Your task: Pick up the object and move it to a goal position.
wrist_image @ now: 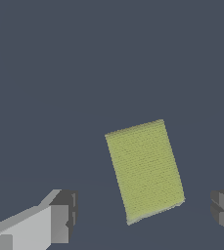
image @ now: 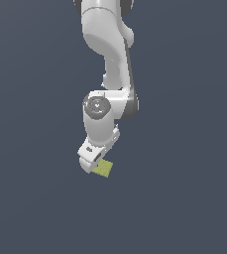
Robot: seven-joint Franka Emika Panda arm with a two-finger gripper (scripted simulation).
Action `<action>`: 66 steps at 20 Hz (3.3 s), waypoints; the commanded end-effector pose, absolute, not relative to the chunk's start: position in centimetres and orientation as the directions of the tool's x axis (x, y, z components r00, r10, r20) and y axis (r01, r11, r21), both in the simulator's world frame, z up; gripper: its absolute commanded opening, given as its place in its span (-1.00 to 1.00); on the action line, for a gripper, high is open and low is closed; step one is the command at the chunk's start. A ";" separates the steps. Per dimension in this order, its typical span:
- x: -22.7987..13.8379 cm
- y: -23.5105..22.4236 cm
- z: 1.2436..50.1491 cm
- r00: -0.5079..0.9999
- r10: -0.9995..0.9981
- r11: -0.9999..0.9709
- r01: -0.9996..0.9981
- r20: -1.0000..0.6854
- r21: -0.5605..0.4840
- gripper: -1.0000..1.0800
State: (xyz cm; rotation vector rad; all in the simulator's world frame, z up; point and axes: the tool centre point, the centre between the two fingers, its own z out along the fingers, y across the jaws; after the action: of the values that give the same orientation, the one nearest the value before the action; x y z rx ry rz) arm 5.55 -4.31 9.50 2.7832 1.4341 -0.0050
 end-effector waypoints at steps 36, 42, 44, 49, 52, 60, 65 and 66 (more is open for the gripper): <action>6.7 -6.3 1.0 0.318 0.948 -0.318 0.948 0.000 0.000 0.92; 6.8 -6.3 1.0 0.318 0.948 -0.318 0.948 0.000 0.000 -1.00; 6.8 -6.3 1.0 0.318 0.948 -0.318 0.948 0.000 0.000 -1.00; 6.8 -6.3 1.0 0.318 0.948 -0.318 0.948 0.000 0.000 -1.00; 6.8 -6.3 1.2 0.318 0.948 -0.318 0.948 0.000 0.002 -1.00; 5.9 -6.5 3.1 0.318 0.948 -0.318 0.948 0.000 0.002 -1.00; 4.8 -6.8 5.6 0.318 0.948 -0.318 0.948 0.000 0.002 -1.00; 4.5 -6.9 6.2 0.318 0.948 -0.318 0.948 -0.001 0.002 -1.00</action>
State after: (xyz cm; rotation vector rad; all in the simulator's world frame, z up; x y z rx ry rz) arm 4.81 -6.76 5.22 2.5499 1.8348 -0.0015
